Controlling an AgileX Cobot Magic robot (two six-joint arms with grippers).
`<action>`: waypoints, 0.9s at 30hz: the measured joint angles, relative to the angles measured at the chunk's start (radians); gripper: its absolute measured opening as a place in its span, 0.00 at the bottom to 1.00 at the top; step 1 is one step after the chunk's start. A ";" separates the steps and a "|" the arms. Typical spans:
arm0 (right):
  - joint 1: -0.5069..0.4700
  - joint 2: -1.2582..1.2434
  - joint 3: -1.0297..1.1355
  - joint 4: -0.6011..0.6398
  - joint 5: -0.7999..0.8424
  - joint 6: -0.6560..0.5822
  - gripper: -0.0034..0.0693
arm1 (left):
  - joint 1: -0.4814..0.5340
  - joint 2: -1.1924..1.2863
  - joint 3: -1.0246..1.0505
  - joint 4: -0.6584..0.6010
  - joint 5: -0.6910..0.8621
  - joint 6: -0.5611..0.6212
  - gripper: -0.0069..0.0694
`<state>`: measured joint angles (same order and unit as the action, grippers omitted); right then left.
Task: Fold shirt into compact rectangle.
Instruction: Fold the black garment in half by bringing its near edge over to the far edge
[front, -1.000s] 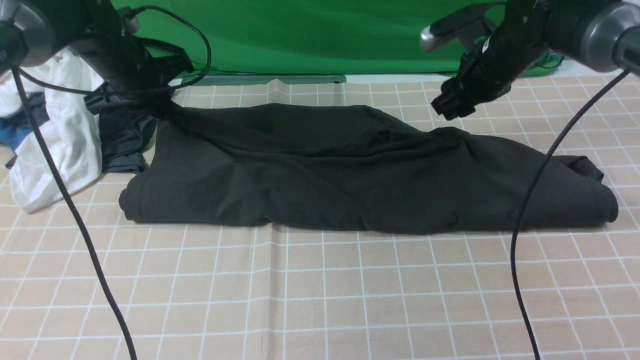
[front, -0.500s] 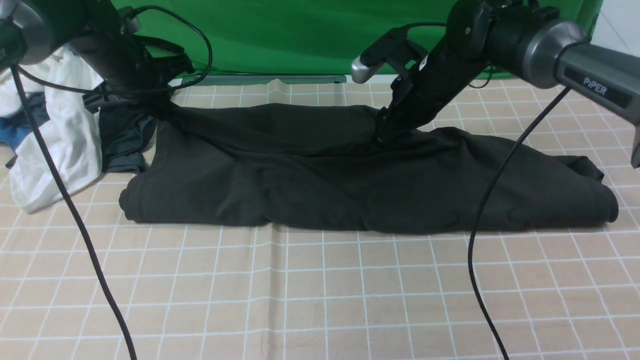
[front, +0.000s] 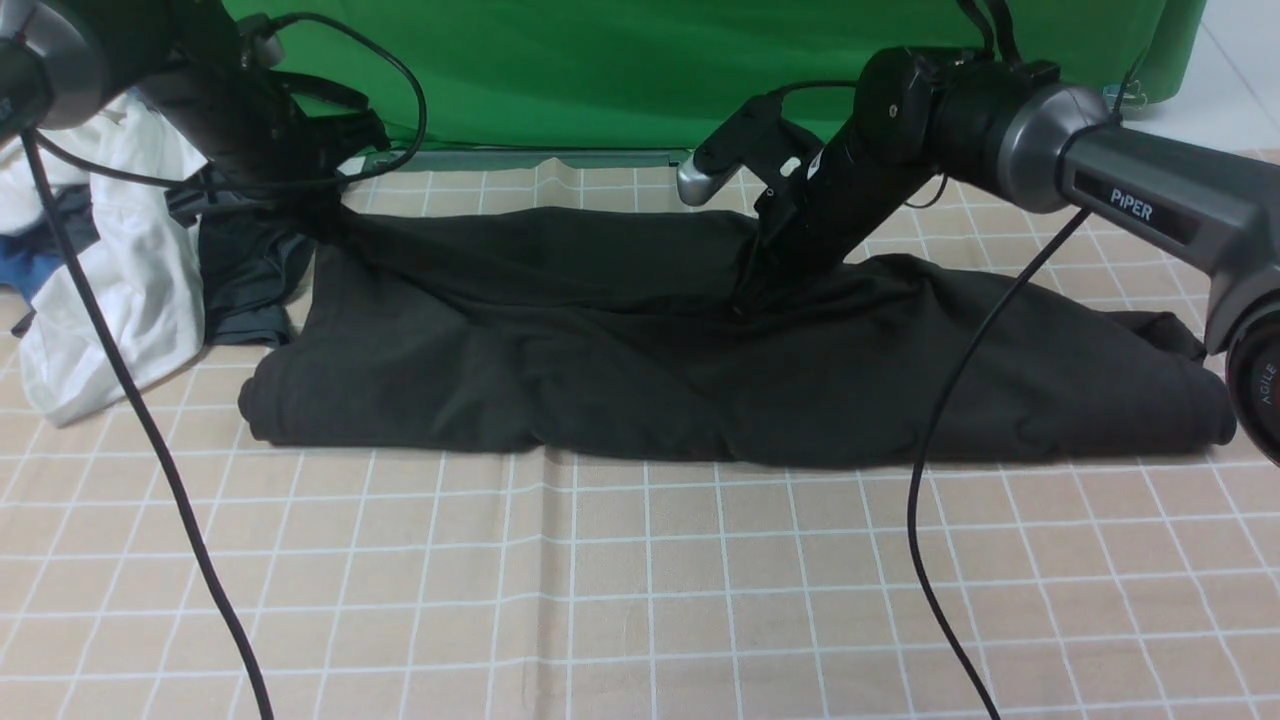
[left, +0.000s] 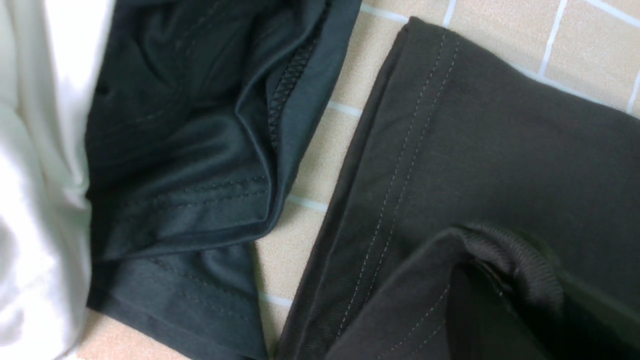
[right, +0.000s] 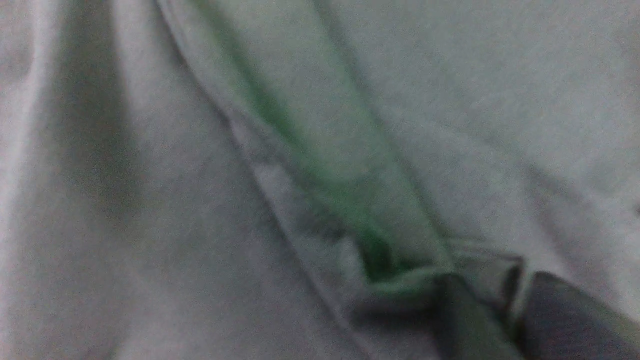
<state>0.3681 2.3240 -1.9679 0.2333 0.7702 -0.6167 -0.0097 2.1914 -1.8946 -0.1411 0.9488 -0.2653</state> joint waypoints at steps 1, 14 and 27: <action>0.000 0.000 0.000 0.000 -0.008 0.000 0.19 | 0.000 0.000 0.000 -0.003 0.001 0.001 0.14; -0.035 -0.026 -0.130 0.034 0.040 0.009 0.10 | 0.008 -0.029 -0.112 -0.021 0.060 -0.017 0.14; -0.016 0.012 -0.131 0.203 0.243 -0.278 0.56 | 0.008 -0.016 -0.116 -0.009 0.096 -0.017 0.14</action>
<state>0.3522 2.3357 -2.0988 0.4360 1.0135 -0.8951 -0.0017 2.1754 -2.0102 -0.1499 1.0447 -0.2820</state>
